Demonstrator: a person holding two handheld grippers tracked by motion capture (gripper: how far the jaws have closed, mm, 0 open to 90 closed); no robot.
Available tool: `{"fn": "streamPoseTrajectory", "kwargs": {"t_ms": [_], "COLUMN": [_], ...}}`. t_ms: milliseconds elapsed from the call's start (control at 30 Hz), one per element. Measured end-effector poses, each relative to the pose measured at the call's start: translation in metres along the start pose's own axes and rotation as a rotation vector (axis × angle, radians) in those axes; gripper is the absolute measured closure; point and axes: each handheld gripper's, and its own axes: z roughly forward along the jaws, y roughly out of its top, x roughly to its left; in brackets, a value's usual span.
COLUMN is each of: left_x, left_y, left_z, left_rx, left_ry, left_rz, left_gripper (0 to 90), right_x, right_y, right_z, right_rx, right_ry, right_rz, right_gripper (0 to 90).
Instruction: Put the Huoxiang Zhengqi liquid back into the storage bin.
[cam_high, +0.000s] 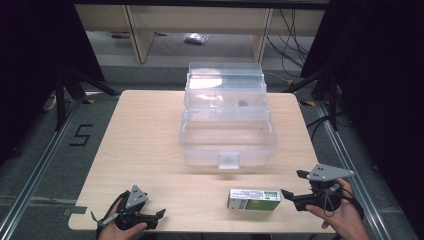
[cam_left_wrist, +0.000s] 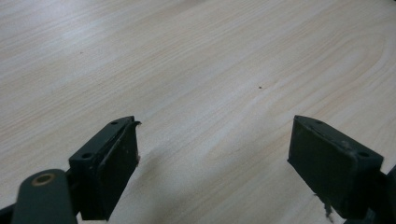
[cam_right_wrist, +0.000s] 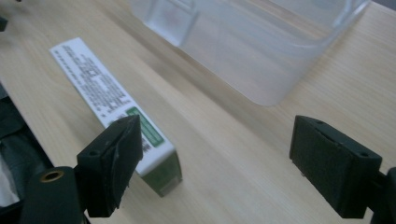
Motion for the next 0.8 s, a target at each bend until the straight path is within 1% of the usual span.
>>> {"fn": "streamPoseTrajectory", "kwargs": {"t_ms": [33,67,100,133,167,200,233,267,300,333,433,467,500,533,567,600,633,667,700,733,767,800], "left_x": [0.0,0.0,0.0,0.0,0.0,0.0,0.0,0.0,0.0,0.0,0.0,0.0,0.0,0.0,0.0,-0.001,-0.001,0.0,0.0,0.0,0.0,-0.001], "left_y": [0.0,0.0,0.0,0.0,0.0,0.0,0.0,0.0,0.0,0.0,0.0,0.0,0.0,0.0,0.0,0.0,0.0,0.0,0.0,0.001,0.0,0.0], "left_z": [0.0,0.0,0.0,0.0,0.0,0.0,0.0,0.0,0.0,0.0,0.0,0.0,0.0,0.0,0.0,0.0,0.0,-0.001,-0.001,0.0,0.0,-0.001], "left_rx": [-0.003,-0.002,0.0,0.009,0.009,-0.002,-0.002,0.002,0.002,0.003,-0.003,0.001,0.003,0.0,-0.002,-0.004,-0.005,0.005,0.005,0.008,-0.004,0.001], "left_ry": [0.0,-0.001,-0.002,0.002,0.002,0.001,0.001,0.001,0.001,0.001,0.001,-0.002,-0.002,0.001,0.001,-0.013,-0.014,0.001,0.001,0.002,-0.003,-0.014], "left_rz": [0.0,-0.001,0.001,0.002,0.002,0.001,0.001,0.002,0.002,0.001,0.002,0.001,0.001,0.002,0.001,-0.003,-0.011,0.001,0.001,0.005,0.002,0.003], "left_gripper": [15.4,15.4,15.4,15.4,15.3,15.4,15.4,15.4,15.3,15.4,15.3,15.4,15.4,15.4,15.4,15.4,15.4,15.4,15.4,15.4,15.4,15.4], "right_x": [0.0,0.006,0.006,0.011,0.014,0.016,0.016,0.02,0.02,0.024,0.028,0.031,0.033,0.035,0.037,0.038,0.04,0.042,0.042,0.045,0.045,0.048], "right_y": [0.0,0.007,0.007,0.014,0.017,0.02,0.02,0.025,0.025,0.029,0.033,0.035,0.037,0.039,0.04,0.042,0.043,0.045,0.045,0.048,0.048,0.05], "right_z": [0.0,0.0,0.0,0.003,0.003,0.005,0.005,0.009,0.009,0.013,0.017,0.02,0.023,0.024,0.026,0.027,0.029,0.031,0.031,0.033,0.033,0.036], "right_rx": [0.0,0.01,0.01,0.014,0.016,0.022,0.022,0.025,0.025,0.039,0.053,0.064,0.061,0.078,0.07,0.09,0.088,0.095,0.095,0.122,0.122,0.141], "right_ry": [0.0,0.025,0.025,0.045,0.045,0.054,0.054,0.07,0.07,0.086,0.095,0.111,0.107,0.119,0.115,0.126,0.124,0.134,0.134,0.138,0.138,0.144], "right_rz": [0.0,-0.035,-0.035,-0.067,-0.072,-0.084,-0.084,-0.121,-0.121,-0.142,-0.153,-0.17,-0.176,-0.182,-0.188,-0.196,-0.21,-0.223,-0.223,-0.232,-0.232,-0.246], "right_gripper": [17.9,17.8,17.8,17.5,17.5,17.4,17.4,17.4,17.4,17.2,16.8,16.7,16.7,16.7,16.7,16.7,16.7,16.7,16.7,16.7,16.7,16.7]}}
